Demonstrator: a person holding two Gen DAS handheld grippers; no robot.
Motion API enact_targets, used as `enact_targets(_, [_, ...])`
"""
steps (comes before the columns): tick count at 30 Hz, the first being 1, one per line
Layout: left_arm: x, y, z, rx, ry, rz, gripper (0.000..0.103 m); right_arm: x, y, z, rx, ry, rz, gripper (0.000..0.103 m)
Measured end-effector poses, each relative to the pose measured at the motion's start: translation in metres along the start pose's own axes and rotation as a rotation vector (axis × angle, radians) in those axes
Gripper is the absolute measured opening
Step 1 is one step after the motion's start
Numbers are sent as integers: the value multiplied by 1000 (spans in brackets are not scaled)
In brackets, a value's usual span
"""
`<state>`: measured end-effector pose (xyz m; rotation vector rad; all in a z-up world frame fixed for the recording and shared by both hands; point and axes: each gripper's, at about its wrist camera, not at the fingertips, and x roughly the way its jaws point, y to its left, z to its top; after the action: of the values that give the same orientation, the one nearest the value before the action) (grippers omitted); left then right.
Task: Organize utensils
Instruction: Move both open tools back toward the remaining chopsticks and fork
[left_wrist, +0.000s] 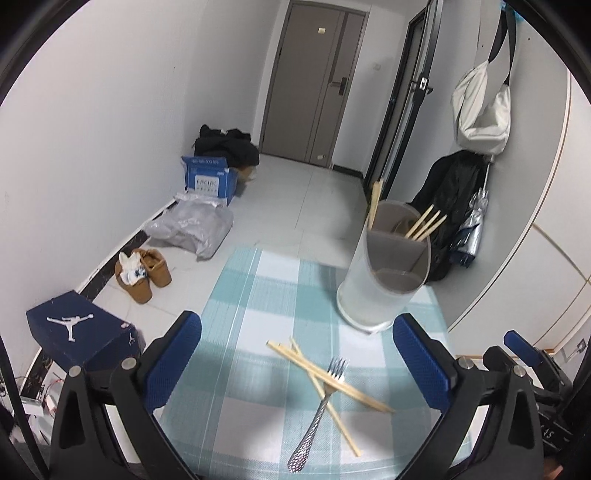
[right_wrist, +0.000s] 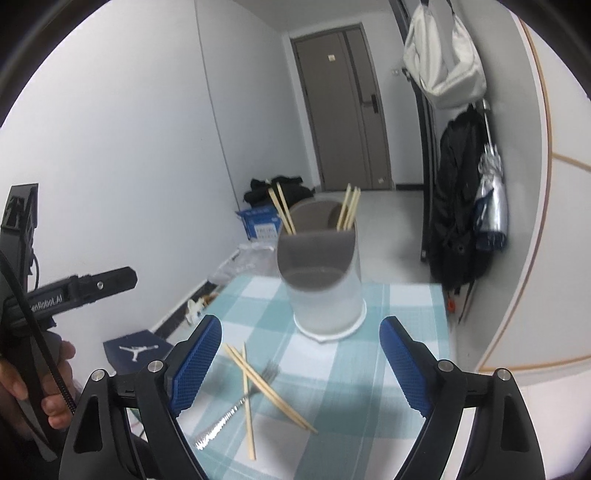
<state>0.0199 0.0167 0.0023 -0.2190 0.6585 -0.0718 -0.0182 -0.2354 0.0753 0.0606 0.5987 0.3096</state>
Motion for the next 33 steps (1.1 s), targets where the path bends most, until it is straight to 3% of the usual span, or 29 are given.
enact_targets(7, [24, 18, -26, -36, 89, 13, 102, 29, -8, -24, 53, 155, -44, 88])
enact_targets(12, [32, 31, -25, -67, 137, 24, 102, 51, -10, -39, 71, 271, -69, 88])
enact_targets(17, [38, 58, -20, -166, 191, 53, 102, 77, -2, -42, 50, 373, -74, 87])
enact_targets(20, [30, 73, -12, -176, 162, 106, 102, 94, 9, -34, -7, 397, -99, 82])
enact_targets(22, [24, 82, -8, -199, 151, 95, 102, 106, 14, -27, -28, 408, -88, 81])
enact_targets(27, [19, 98, -7, -260, 144, 73, 102, 153, 52, -20, -165, 476, 8, 69])
enact_targets(30, [23, 106, -6, -297, 151, 68, 102, 184, 74, -26, -234, 539, 58, 47])
enact_targets(33, [28, 114, -5, -338, 164, 51, 102, 208, 86, -35, -276, 601, 78, 34])
